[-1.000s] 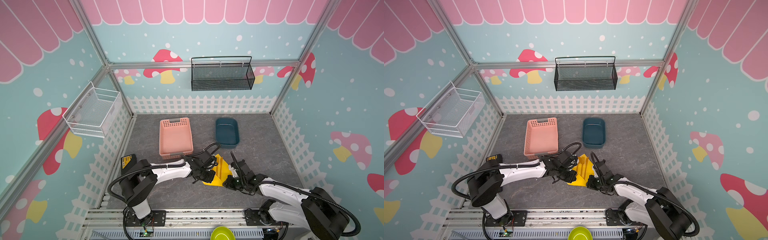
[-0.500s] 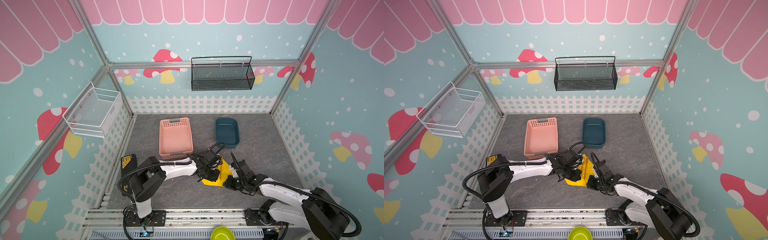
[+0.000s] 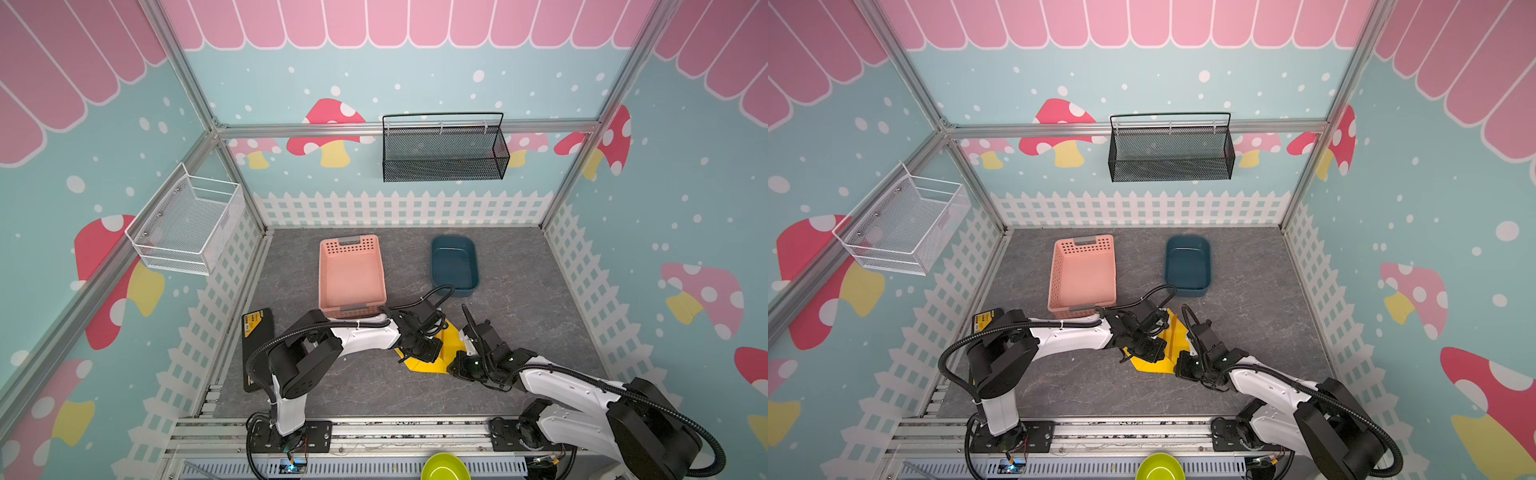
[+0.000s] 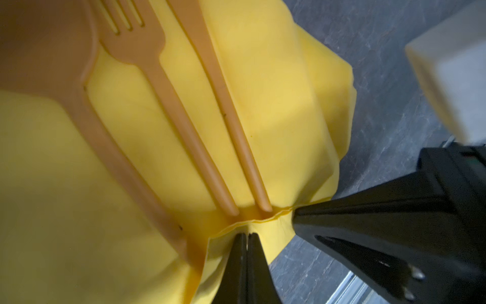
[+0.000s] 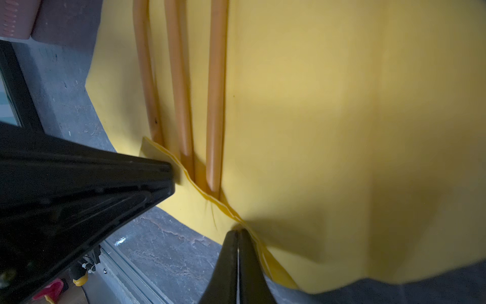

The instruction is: Place the utensils on the paper napkin and roll it up

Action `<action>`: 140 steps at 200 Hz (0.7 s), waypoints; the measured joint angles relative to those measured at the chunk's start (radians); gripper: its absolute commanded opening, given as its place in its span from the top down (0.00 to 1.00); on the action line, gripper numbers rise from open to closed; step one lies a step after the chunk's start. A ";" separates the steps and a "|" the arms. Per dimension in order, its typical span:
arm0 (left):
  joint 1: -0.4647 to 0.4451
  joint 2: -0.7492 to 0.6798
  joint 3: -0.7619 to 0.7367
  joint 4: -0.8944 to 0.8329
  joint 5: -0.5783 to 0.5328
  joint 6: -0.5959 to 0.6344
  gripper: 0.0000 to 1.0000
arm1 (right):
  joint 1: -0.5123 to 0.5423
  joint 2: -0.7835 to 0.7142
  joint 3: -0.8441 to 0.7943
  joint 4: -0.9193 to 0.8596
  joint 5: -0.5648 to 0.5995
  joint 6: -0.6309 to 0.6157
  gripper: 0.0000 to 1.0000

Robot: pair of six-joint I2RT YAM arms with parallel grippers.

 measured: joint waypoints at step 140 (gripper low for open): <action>0.000 0.003 0.000 0.003 -0.020 -0.001 0.97 | 0.000 -0.004 0.013 -0.026 0.011 -0.001 0.88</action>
